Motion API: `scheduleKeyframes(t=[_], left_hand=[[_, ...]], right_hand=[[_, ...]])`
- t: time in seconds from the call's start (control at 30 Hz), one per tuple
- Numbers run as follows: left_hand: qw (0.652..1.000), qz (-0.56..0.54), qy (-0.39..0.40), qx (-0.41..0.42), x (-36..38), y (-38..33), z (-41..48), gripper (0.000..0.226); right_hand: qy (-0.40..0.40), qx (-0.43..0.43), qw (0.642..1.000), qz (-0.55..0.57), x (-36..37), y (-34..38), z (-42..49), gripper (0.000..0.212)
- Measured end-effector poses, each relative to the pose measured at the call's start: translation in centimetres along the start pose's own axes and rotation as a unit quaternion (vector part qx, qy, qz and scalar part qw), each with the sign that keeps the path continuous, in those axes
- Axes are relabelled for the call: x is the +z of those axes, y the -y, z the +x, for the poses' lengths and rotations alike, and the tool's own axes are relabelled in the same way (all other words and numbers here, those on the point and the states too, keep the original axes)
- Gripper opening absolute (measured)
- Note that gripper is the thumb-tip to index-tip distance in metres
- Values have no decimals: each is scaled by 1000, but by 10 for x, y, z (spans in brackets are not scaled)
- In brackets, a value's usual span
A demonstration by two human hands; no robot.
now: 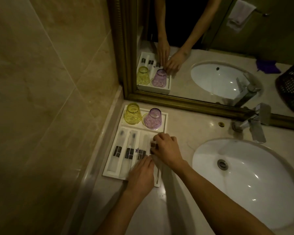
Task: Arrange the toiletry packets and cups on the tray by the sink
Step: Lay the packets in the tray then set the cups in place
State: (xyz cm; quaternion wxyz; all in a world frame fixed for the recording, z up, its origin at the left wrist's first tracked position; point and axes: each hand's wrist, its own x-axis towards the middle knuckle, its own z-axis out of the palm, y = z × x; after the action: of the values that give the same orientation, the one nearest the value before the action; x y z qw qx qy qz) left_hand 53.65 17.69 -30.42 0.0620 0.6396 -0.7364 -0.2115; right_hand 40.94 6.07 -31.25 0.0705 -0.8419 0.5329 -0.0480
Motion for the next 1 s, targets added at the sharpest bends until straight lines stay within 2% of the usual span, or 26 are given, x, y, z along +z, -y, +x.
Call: scheduleKeyframes(t=[0.07,0.23,0.37,0.57,0.67,0.73,0.87,1.0], left_hand=[[1000,12,2,-4,-1,0,0,64],[999,20,-5,-46,-3,9,-12,74],[999,19,4,-39,-3,18,-20,82],[999,15,-9,-42,-6,18,-24,80],[999,-11,-24,-47,-5,19,-26,75],[998,-26,-34,-49,-5,18,-28,73],[998,3,-22,-65,-9,13,-36,70],[997,28,-11,-71,-6,13,-38,68]], right_hand=[[24,-10,1000,-17,1,1,-4,34],[35,-7,999,-32,0,1,-1,29],[44,-8,998,-34,-3,1,4,32],[56,-9,998,-18,-9,3,5,34],[12,5,1000,0,-14,8,-2,35],[-2,-7,1000,12,-22,15,-17,27],[108,-98,989,-33,-19,30,-63,24],[98,-99,990,-24,-8,32,-83,19]])
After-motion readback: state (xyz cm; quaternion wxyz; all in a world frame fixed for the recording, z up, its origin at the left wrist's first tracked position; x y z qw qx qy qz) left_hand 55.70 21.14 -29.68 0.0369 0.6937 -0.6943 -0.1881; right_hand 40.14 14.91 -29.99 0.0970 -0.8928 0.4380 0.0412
